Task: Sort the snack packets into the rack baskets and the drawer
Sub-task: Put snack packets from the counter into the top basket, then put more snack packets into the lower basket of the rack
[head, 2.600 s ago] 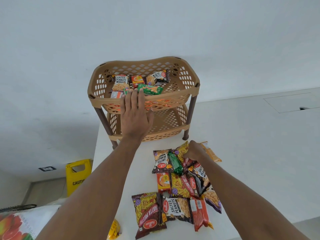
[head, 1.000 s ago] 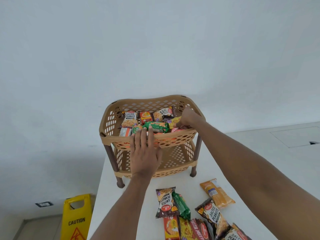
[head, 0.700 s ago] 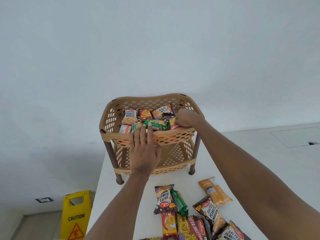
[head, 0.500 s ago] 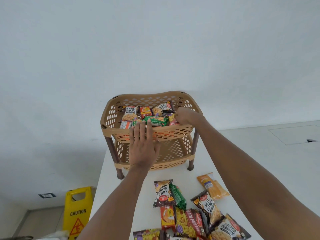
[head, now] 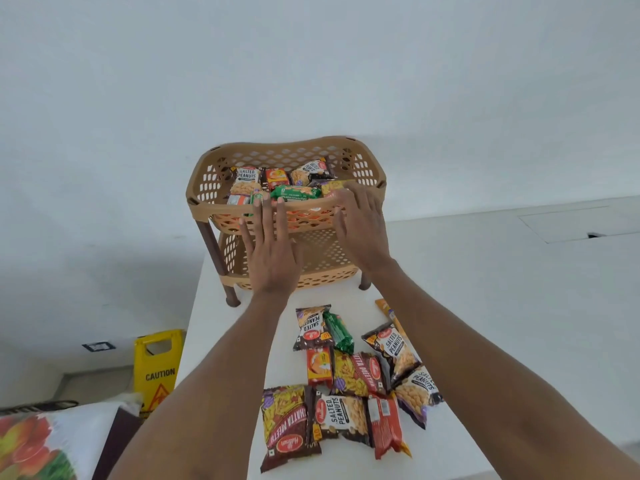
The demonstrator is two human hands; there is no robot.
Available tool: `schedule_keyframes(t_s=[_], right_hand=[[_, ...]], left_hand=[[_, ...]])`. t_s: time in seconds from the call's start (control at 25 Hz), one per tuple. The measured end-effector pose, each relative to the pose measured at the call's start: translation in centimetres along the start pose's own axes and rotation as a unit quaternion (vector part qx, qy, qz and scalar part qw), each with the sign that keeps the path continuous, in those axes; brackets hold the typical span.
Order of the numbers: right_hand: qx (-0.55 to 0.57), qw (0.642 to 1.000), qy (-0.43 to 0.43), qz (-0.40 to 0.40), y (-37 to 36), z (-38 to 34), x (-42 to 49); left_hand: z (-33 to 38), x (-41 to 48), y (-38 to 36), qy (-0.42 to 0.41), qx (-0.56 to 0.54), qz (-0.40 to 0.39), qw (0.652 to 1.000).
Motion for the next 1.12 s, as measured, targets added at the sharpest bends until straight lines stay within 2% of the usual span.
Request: schedule_keyframes(t_s=[0.08,0.16,0.36,0.52,0.68,0.84,0.96,1.12], right_hand=[[-0.016,0.999,0.038,0.01,-0.3,0.4,-3.3],[-0.02,0.998,0.049,-0.022,-0.8,0.9,-6.9],[0.0,0.984,0.021,-0.178,-3.0,3.0,-15.3],[0.015,0.939,0.055,-0.339,-4.0,3.8,-19.7],[-0.019,0.925,0.029,-0.379,-5.2,3.1,-21.2],[-0.03,0.91,-0.007,-0.414,-6.5,2.1,-20.9],[-0.034,0.895,-0.025,-0.445,-7.4,1.6,-20.7],[-0.009,0.889,-0.049,-0.455,-8.2,1.2,-20.7]], left_hand=[[-0.5,-2.3,-0.6,0.0,0.002,-0.019,1.0],[-1.3,-5.6,-1.8,0.007,0.025,-0.062,0.998],[-2.5,-13.5,-4.9,0.081,0.03,-0.201,0.976],[-2.5,-17.6,-6.5,0.11,0.007,-0.271,0.956],[-2.1,-18.5,-7.5,0.192,-0.058,-0.312,0.929],[-2.0,-17.3,-9.1,0.314,-0.159,-0.296,0.888],[-1.5,-15.8,-9.7,0.422,-0.207,-0.226,0.853],[-2.2,-14.6,-10.2,0.544,-0.277,-0.185,0.77]])
Point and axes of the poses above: each hand's wrist, its own x-axis towards the middle knuckle, its own y-axis out of the back of the hand, z = x × y, the point moved 2 cm from there along x, towards the middle knuckle, and after that the axes turned 12 degrees about -x, right-handed, at the moved point
